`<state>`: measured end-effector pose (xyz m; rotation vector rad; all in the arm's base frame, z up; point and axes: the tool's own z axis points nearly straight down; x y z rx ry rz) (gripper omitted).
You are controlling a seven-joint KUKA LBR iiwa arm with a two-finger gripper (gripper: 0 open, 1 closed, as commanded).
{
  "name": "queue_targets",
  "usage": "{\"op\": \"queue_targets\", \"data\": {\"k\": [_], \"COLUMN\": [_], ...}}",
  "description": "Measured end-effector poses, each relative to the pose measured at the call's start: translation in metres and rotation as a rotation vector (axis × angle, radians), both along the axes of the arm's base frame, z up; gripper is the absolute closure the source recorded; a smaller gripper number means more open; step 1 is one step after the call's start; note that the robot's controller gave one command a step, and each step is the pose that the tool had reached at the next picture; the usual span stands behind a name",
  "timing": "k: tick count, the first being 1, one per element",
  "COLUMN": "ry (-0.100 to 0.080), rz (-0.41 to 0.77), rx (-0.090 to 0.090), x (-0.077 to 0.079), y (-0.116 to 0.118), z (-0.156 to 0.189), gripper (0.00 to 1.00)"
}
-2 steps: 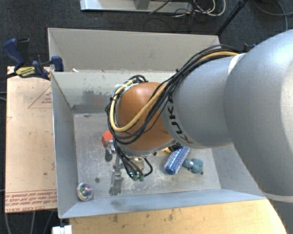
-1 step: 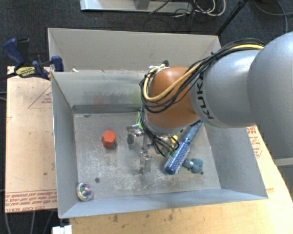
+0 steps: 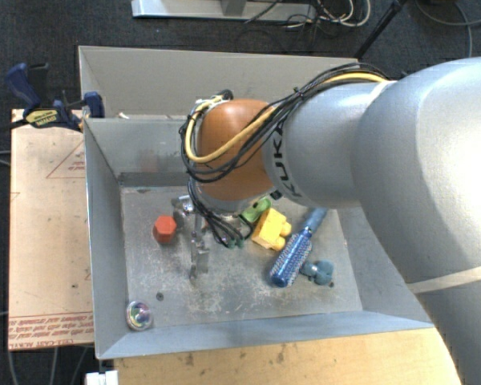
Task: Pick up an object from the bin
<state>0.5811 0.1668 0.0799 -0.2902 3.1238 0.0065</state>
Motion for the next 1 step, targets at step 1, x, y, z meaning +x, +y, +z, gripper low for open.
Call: {"op": "queue_targets", "data": {"k": [1], "ry": [-0.002], "rz": [0.037], "rx": [0.000], "x": [0.0383], "y": [0.0538], "z": [-0.0014], "gripper": [0.00]}}
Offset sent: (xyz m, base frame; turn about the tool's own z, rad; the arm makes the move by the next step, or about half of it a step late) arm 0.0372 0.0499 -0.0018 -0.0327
